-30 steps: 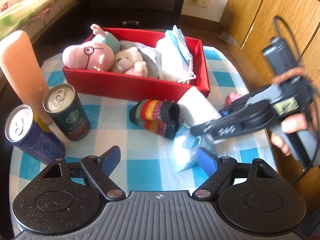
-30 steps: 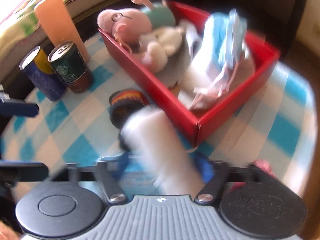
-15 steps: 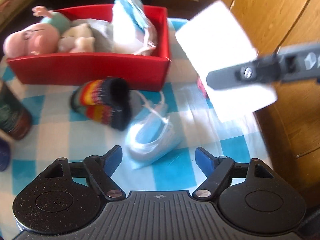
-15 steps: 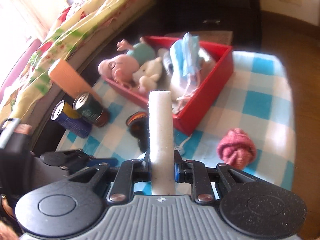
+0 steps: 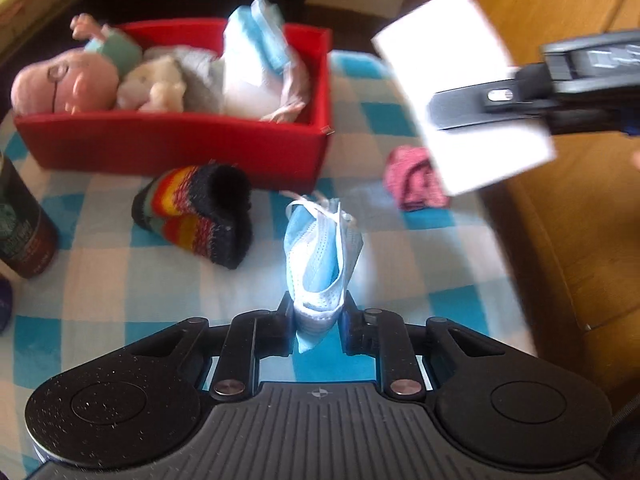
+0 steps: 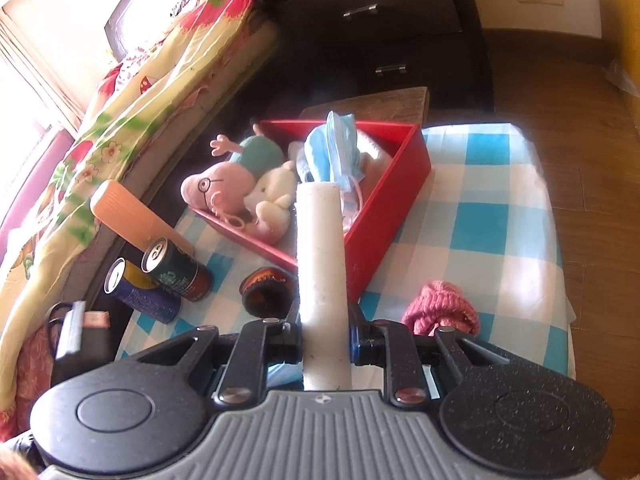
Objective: Organize soft objects
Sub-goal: 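Grasp the second blue mask with the left tool while the right tool lifts the block, then carry the mask and white block into the red box and open both tools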
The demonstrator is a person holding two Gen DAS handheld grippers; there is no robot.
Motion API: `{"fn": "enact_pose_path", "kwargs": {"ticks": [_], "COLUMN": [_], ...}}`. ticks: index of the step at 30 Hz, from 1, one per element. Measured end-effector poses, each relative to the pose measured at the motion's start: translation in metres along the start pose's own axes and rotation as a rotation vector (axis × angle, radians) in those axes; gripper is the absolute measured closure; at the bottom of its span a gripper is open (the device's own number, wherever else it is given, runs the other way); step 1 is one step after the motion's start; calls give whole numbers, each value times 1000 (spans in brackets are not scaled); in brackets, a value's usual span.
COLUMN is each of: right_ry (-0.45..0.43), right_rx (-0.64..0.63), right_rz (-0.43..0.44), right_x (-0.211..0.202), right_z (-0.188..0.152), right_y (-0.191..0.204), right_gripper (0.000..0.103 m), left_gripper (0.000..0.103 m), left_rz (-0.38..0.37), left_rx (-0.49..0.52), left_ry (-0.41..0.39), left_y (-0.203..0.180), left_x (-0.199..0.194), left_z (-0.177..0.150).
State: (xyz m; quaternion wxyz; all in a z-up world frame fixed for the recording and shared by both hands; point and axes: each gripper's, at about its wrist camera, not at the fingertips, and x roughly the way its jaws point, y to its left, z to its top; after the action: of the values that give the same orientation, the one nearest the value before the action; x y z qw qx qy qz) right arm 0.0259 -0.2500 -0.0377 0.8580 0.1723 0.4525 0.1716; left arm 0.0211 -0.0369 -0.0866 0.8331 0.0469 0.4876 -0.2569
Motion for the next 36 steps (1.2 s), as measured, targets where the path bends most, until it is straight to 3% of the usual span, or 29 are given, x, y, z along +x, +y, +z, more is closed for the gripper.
{"fn": "enact_pose_path", "kwargs": {"ticks": [6,11,18,29,36], "right_ry": [-20,-50,-68,33,-45], "right_rx": [-14,-11,-47,-70,-56], "right_rz": [-1,12,8,-57,-7], "right_x": [-4,-11,-11,16,-1], "right_z": [-2,2,4,-7,6], "right_y": [5,9,20,20,33], "right_gripper": [103,103,103,103,103], "left_gripper": [84,84,83,83,82], "left_rz": [-110,-77,-18,-8,-8], "left_rx": [91,34,-54,-129,-153], "left_ry": [-78,-62,-143,-175,-268], "left_y": [-26,-14,16,32,37], "left_x": [-43,-44,-61,-70,-92], "left_z": [-23,-27,-4,8,27]}}
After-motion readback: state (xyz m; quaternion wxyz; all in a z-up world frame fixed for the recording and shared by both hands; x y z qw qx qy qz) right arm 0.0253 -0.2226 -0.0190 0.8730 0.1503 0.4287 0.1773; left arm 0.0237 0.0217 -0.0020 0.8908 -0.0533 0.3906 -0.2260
